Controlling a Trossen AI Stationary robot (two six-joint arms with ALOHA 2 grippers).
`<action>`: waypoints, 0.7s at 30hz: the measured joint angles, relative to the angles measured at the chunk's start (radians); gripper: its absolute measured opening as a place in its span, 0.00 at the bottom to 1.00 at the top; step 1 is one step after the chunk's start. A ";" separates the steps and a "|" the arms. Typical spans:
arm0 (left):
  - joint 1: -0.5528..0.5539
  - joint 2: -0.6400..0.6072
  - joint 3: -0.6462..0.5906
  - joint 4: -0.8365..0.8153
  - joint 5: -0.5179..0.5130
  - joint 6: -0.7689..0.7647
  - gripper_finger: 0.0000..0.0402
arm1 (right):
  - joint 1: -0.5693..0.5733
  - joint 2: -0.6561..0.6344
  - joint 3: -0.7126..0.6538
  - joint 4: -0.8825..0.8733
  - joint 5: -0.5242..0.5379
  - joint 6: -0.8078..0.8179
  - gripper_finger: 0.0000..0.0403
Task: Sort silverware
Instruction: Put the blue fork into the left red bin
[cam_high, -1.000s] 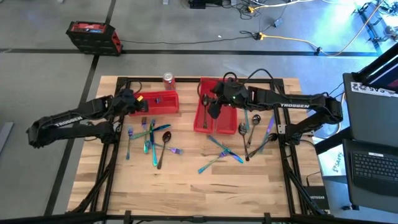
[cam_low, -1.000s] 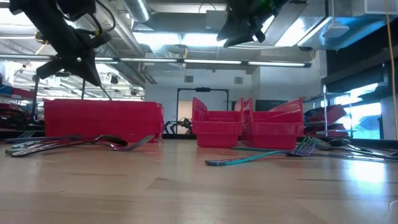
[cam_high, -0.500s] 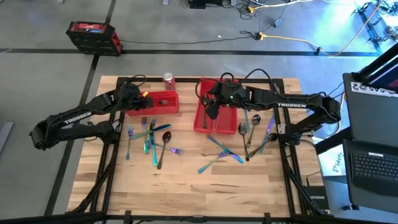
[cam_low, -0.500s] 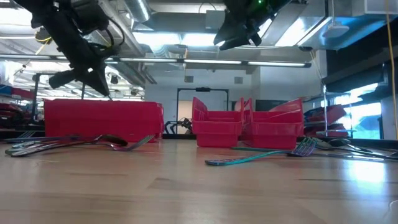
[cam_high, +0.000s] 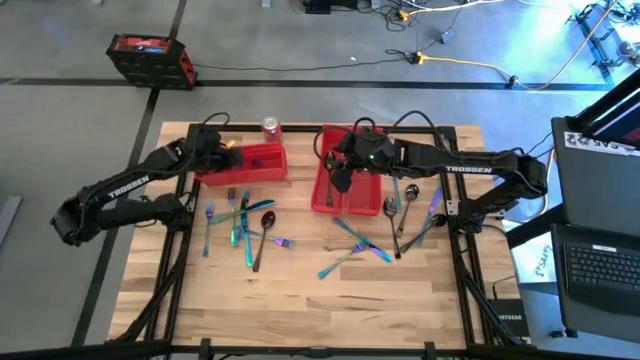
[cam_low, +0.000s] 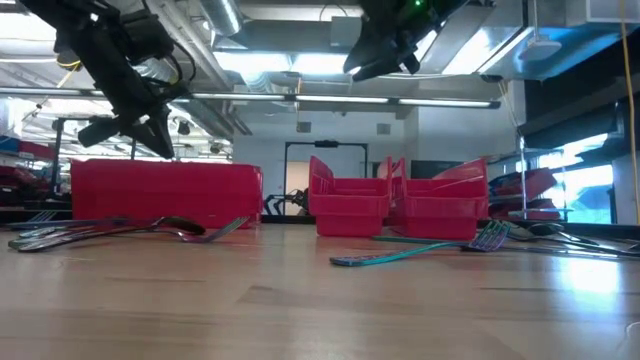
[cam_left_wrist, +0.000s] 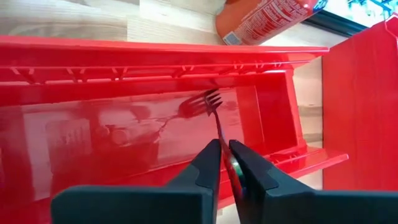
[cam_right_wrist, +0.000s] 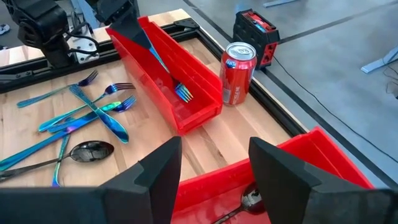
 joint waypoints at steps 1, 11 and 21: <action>0.003 0.000 0.000 0.000 0.005 0.000 0.07 | 0.000 0.002 0.000 0.000 0.000 -0.005 0.43; 0.006 0.000 0.000 -0.046 -0.016 0.049 0.21 | 0.000 0.027 0.000 -0.001 -0.003 -0.011 0.43; 0.017 0.000 0.000 -0.079 -0.061 0.082 0.27 | 0.000 0.027 0.000 0.002 -0.034 -0.016 0.43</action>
